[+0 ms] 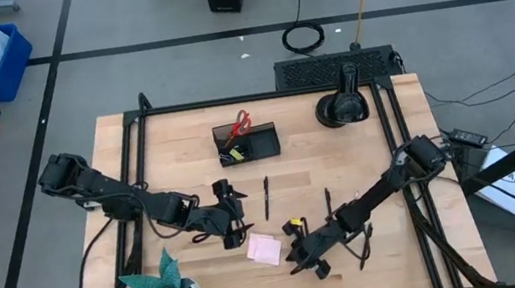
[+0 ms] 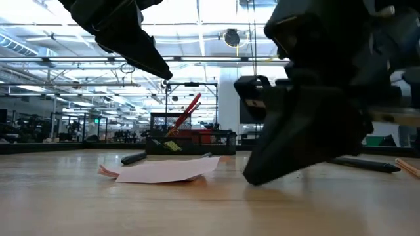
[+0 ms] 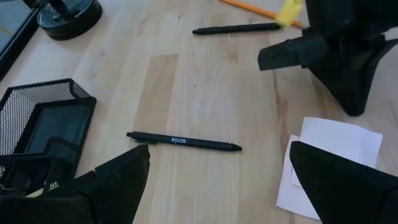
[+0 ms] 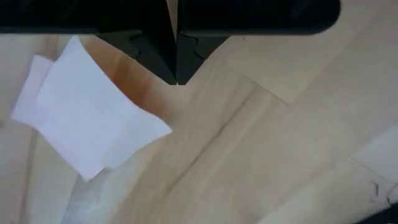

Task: Pick and place office supplies into organizer
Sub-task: Put the pink sticky notes into the black desk organizer

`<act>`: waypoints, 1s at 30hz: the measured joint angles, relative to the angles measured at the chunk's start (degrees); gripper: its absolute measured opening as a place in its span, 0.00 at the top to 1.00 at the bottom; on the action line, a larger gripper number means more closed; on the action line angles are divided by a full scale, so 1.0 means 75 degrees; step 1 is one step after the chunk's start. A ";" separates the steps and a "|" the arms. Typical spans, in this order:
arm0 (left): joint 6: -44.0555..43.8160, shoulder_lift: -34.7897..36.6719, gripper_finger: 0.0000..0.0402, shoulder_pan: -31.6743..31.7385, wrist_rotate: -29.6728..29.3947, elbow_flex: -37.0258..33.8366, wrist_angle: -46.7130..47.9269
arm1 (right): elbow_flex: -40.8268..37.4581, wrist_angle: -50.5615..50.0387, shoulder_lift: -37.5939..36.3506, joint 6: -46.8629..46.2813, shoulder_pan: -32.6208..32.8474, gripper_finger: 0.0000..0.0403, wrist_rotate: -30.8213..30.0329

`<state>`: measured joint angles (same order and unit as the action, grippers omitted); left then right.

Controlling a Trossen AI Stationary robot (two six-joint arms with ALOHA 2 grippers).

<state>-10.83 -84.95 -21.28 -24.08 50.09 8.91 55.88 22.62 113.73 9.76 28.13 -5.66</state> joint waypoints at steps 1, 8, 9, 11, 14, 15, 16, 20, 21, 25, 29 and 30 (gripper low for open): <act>0.0000 0.0000 0.03 0.0000 0.0000 0.0000 0.0000 | -0.0004 0.0070 0.0000 0.0007 -0.0021 1.00 -0.0005; -0.0023 0.0000 0.03 0.0023 0.0000 0.0000 0.0007 | 0.0002 0.0301 -0.0006 -0.0046 -0.0386 1.00 0.0387; -0.0039 0.0000 0.03 0.0023 0.0000 0.0000 0.0005 | 0.0002 0.0306 -0.0006 -0.0069 -0.0440 1.00 0.0384; -0.0061 0.0000 0.03 0.0020 0.0000 0.0000 0.0005 | 0.0002 0.0336 -0.0006 -0.0077 -0.0517 1.00 0.0395; -0.0064 0.0000 0.03 0.0017 0.0002 0.0000 0.0031 | 0.0020 0.0380 -0.0009 -0.0060 -0.0596 1.00 0.0395; -0.0065 0.0000 0.03 0.0017 0.0003 0.0000 0.0045 | 0.0037 0.0377 -0.0009 -0.0063 -0.0624 1.00 0.0400; -0.0078 0.0000 0.03 0.0020 0.0004 0.0000 0.0049 | 0.0060 0.0377 -0.0009 -0.0066 -0.0656 1.00 0.0421; -0.0125 0.0000 0.03 0.0020 0.0006 0.0000 0.0049 | 0.0180 0.0383 -0.0012 -0.0075 -0.0811 1.00 0.0642; -0.0165 0.0000 0.03 0.0017 0.0006 0.0000 0.0049 | 0.0197 0.0380 -0.0012 -0.0134 -0.0864 1.00 0.0715; -0.0254 0.0000 0.03 -0.0030 0.0009 0.0000 0.0058 | 0.0200 0.0174 -0.0015 -0.0216 -0.1009 1.00 0.0791; -0.0256 0.0000 0.03 -0.0092 0.0016 0.0000 0.0061 | 0.0200 0.0050 -0.0015 -0.0549 -0.1104 1.00 0.0800; -0.0263 0.0000 0.03 -0.0099 0.0025 0.0000 0.0061 | 0.0204 -0.0014 -0.0018 -0.0641 -0.1128 1.00 0.0798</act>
<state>-12.80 -84.95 -22.02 -23.88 50.09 9.37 57.41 22.52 113.60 4.95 19.67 0.32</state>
